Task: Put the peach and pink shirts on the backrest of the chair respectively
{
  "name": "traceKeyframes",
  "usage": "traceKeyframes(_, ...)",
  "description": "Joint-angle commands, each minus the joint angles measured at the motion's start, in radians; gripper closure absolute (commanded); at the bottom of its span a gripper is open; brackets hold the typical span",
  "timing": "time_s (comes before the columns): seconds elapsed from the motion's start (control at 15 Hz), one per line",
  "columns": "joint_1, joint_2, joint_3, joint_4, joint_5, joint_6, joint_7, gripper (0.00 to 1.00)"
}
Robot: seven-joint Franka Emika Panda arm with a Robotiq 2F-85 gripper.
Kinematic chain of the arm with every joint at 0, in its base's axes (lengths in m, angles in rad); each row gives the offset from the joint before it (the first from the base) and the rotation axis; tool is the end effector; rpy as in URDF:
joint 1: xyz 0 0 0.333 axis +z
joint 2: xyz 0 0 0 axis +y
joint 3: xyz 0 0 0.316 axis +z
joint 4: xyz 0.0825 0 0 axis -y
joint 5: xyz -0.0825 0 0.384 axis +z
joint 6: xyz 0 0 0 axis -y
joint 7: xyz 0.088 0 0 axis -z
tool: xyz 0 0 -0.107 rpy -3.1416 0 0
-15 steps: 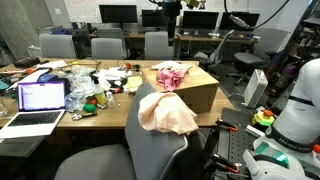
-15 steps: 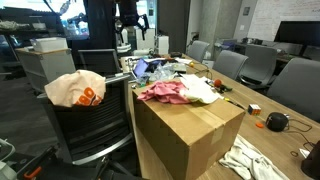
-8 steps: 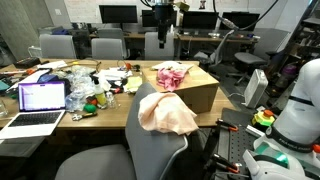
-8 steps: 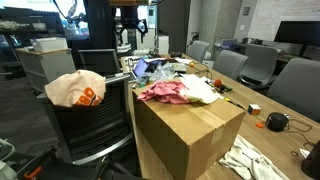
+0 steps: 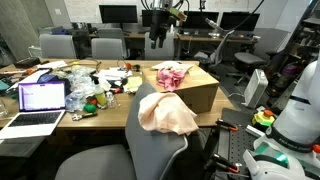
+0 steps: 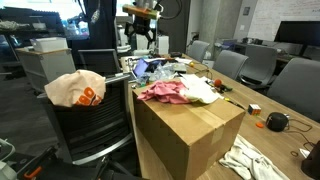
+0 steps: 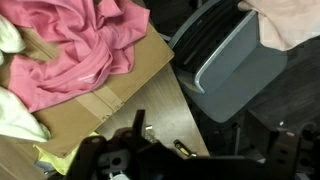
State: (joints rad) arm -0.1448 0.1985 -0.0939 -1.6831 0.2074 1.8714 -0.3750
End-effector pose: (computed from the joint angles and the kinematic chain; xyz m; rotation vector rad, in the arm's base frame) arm 0.6083 -0.1279 0.4815 -2.9651 -0.1121 -0.0679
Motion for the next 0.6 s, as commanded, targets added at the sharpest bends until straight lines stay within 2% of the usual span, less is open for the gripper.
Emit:
traceKeyframes(0.0,-0.055,0.066,-0.011,0.05,0.093,-0.03,0.029,0.0)
traceKeyframes(0.27,-0.09,0.111,-0.017,0.038,0.12,-0.022,0.077,0.0)
traceKeyframes(0.53,-0.078,0.143,-0.018,0.031,0.075,-0.006,0.175,0.0)
